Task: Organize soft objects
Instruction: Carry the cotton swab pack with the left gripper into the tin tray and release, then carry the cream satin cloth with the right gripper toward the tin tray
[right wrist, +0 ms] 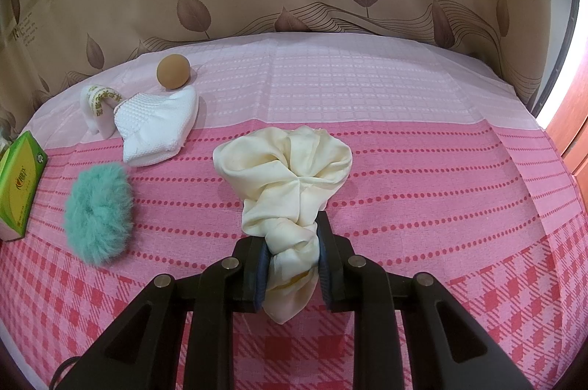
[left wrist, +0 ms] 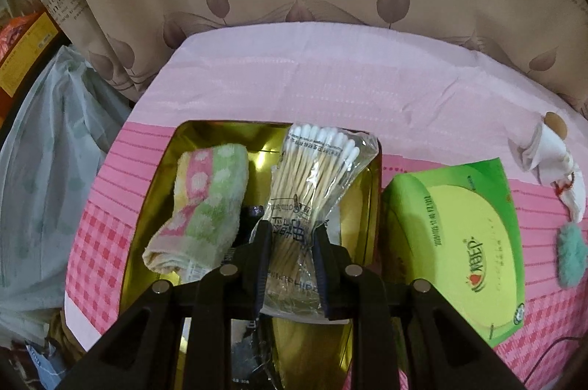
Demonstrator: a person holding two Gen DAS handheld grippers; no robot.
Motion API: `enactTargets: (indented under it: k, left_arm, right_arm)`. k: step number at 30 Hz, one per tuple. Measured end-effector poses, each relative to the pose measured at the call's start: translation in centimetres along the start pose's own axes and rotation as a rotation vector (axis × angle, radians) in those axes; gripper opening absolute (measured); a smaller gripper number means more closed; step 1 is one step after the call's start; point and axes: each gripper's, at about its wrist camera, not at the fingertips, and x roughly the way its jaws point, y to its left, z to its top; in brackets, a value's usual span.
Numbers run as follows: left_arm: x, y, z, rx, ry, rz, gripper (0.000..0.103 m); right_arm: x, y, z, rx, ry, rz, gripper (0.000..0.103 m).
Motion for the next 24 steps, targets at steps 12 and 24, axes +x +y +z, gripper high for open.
enactTargets:
  k: [12,24]
  left_arm:
    - [0.8,0.3,-0.1,-0.006,0.026,-0.018,0.032]
    - [-2.9,0.3,-0.7,0.007,-0.042,-0.01,0.034]
  right_arm:
    - [-0.1,0.0,0.0,-0.005,0.0,-0.006,0.021]
    - [-0.1,-0.1,0.0,-0.014,0.002,-0.017,0.022]
